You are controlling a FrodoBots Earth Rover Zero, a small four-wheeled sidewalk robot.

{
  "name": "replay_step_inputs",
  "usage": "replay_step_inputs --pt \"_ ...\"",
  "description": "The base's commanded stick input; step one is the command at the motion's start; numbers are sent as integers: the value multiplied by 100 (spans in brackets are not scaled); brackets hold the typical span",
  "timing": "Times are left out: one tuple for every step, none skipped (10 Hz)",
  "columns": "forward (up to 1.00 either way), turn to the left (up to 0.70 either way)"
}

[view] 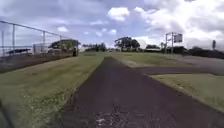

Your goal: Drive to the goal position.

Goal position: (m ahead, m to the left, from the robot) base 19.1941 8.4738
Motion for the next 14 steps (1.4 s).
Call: replay_step_inputs --pt "70 0" --pt "70 0" --pt "70 0" --pt "70 0" --pt "70 0" --pt "70 0" --pt "70 0" --pt "70 0" --pt "70 0" --pt "70 0" --pt "70 0" --pt "70 0" --pt "70 0" --pt "70 0"
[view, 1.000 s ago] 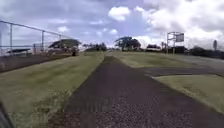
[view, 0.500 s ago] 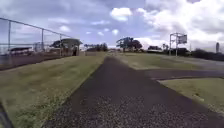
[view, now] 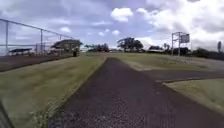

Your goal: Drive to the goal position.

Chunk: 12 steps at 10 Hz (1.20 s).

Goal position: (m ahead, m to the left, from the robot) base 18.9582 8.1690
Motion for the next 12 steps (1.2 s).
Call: replay_step_inputs --pt "70 0" --pt "70 0" --pt "70 0" --pt "70 0" --pt "70 0" --pt "70 0" --pt "70 0" --pt "70 0" --pt "70 0" --pt "70 0" --pt "70 0" --pt "70 0"
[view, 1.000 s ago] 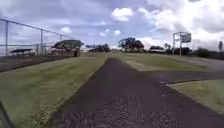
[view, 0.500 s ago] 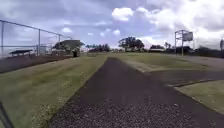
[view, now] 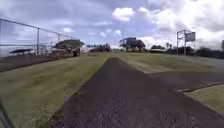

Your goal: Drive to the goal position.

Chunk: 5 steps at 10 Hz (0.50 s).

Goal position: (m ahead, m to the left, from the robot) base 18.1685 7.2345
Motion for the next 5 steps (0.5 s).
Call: replay_step_inputs --pt "70 0" --pt "70 0" --pt "70 0" --pt "70 0" --pt "70 0"
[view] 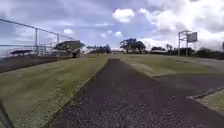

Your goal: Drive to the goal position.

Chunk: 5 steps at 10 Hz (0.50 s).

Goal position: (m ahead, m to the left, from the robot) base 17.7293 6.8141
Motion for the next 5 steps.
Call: replay_step_inputs --pt "70 0" --pt "70 0" --pt "70 0" --pt "70 0" --pt "70 0"
